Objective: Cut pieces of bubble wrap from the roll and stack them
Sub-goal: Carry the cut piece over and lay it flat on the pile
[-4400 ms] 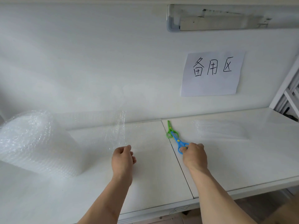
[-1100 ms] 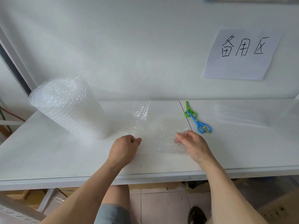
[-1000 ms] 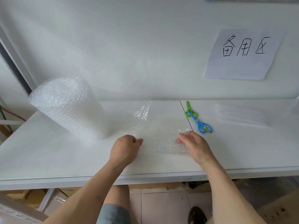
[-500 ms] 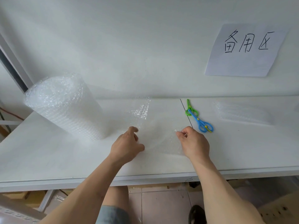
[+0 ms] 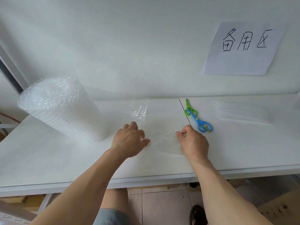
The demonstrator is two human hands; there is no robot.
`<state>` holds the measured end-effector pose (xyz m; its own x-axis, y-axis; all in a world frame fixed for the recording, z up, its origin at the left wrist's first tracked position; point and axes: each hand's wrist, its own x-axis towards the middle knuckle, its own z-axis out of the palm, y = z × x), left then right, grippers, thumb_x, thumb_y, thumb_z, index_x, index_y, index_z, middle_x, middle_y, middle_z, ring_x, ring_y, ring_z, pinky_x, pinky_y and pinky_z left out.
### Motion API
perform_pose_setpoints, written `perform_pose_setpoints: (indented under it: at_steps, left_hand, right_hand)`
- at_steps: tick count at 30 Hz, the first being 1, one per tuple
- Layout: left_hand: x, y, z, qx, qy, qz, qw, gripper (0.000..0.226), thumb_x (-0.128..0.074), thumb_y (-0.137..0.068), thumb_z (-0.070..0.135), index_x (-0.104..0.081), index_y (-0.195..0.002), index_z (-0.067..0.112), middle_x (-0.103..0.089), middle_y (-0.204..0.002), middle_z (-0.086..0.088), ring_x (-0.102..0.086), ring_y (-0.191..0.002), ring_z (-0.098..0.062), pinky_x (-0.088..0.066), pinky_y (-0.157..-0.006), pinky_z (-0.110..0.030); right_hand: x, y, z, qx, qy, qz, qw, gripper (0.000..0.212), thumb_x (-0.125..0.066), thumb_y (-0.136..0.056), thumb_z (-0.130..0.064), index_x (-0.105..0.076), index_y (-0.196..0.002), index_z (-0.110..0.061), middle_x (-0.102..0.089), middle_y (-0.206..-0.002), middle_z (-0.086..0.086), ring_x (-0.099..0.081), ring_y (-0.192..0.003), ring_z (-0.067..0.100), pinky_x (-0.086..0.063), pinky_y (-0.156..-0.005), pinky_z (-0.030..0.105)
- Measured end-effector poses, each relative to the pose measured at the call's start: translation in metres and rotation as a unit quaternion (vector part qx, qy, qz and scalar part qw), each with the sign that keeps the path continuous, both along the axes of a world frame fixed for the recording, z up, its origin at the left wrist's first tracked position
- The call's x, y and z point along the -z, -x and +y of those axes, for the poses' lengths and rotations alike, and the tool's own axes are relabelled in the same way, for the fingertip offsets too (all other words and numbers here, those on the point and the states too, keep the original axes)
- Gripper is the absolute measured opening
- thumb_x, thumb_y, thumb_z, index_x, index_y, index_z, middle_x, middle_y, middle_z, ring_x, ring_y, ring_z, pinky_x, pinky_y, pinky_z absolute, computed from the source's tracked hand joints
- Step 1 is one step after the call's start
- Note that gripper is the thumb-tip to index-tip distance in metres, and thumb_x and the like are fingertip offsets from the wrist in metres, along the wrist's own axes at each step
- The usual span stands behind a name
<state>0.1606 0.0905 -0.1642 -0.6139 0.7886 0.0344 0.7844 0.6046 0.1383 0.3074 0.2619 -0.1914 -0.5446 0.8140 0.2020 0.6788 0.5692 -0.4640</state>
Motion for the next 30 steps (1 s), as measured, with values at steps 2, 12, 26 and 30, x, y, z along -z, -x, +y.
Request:
perform_pose_setpoints:
  at_steps: [2, 12, 26, 30]
  left_hand:
    - [0.003, -0.001, 0.005, 0.062, 0.003, 0.051, 0.997, 0.044, -0.046, -0.093, 0.055, -0.063, -0.118, 0.023, -0.039, -0.140, 0.006, -0.032, -0.132, -0.017, -0.030, -0.104, -0.031]
    - [0.029, -0.007, -0.001, 0.171, -0.036, -0.004, 0.985, 0.054, -0.025, -0.091, 0.032, -0.048, -0.140, 0.031, -0.035, -0.153, 0.005, -0.026, -0.143, -0.019, -0.013, -0.116, -0.032]
    - [0.038, -0.016, 0.001, 0.075, -0.006, 0.046, 0.996, 0.075, 0.001, -0.086, 0.069, -0.039, -0.140, 0.034, -0.033, -0.150, 0.011, -0.018, -0.145, -0.019, -0.010, -0.118, -0.042]
    - [0.036, -0.011, -0.002, 0.064, 0.023, 0.041, 0.997, 0.070, 0.002, -0.089, 0.063, -0.030, -0.145, 0.037, -0.025, -0.154, 0.011, -0.013, -0.146, -0.018, -0.011, -0.118, -0.042]
  right_hand:
    - [0.003, -0.001, 0.001, 0.005, -0.029, 0.006, 1.000, 0.029, -0.058, -0.091, -0.044, -0.059, -0.100, -0.016, -0.066, -0.097, 0.003, -0.062, -0.091, 0.030, -0.047, -0.078, 0.037]
    - [0.002, 0.000, 0.002, 0.022, -0.007, 0.035, 0.999, 0.028, -0.056, -0.092, -0.044, -0.057, -0.088, -0.017, -0.064, -0.090, 0.004, -0.059, -0.090, 0.030, -0.043, -0.075, 0.036]
    - [0.009, -0.008, -0.007, 0.021, -0.077, 0.025, 0.997, 0.020, -0.060, -0.091, -0.035, -0.059, -0.091, -0.015, -0.066, -0.075, 0.004, -0.059, -0.080, 0.032, -0.040, -0.077, 0.037]
    - [0.013, -0.008, -0.009, 0.018, -0.113, 0.063, 0.991, 0.020, -0.063, -0.090, -0.034, -0.061, -0.086, -0.014, -0.064, -0.061, 0.006, -0.060, -0.067, 0.033, -0.044, -0.078, 0.040]
